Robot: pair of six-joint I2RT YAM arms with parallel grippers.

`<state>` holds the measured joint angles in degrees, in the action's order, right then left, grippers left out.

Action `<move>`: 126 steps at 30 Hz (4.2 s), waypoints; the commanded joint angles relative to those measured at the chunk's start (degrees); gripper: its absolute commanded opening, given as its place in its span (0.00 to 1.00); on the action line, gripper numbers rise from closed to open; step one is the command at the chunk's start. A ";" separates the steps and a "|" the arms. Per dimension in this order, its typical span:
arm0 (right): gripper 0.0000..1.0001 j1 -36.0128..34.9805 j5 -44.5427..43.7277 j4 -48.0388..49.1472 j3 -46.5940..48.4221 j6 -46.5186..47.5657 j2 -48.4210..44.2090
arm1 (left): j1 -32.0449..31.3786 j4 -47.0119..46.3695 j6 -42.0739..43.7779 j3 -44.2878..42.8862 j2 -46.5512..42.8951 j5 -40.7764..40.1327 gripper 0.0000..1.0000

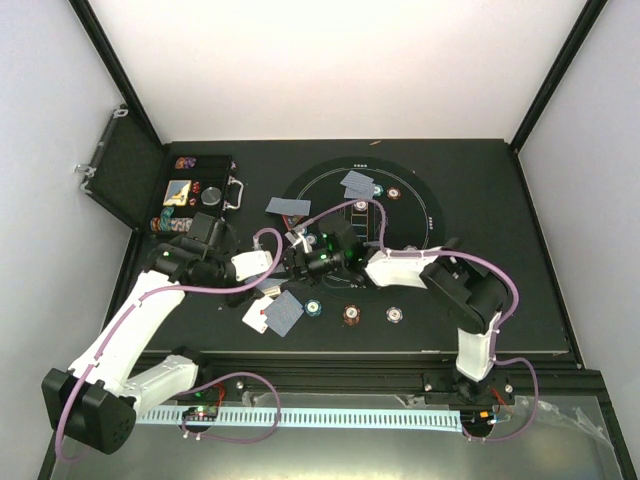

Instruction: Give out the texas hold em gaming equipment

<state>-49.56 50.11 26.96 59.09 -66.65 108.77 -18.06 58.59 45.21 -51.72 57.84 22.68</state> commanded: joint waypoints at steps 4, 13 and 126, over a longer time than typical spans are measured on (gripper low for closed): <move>0.59 4.64 0.65 -9.17 -2.22 6.75 -4.82 | 0.22 -0.51 0.41 -1.45 -1.11 1.07 0.02; 0.26 4.97 -0.87 -14.76 -1.97 9.76 -9.53 | 0.18 -1.28 0.45 -0.52 -0.84 -0.06 0.01; 0.81 0.13 -4.94 -12.40 -1.55 5.81 -13.36 | 0.22 -0.22 0.35 0.31 -1.82 -0.18 0.01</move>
<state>-48.31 42.57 12.25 55.02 -58.87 93.25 -18.06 59.09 44.95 -50.85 56.01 21.17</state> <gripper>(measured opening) 0.819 0.660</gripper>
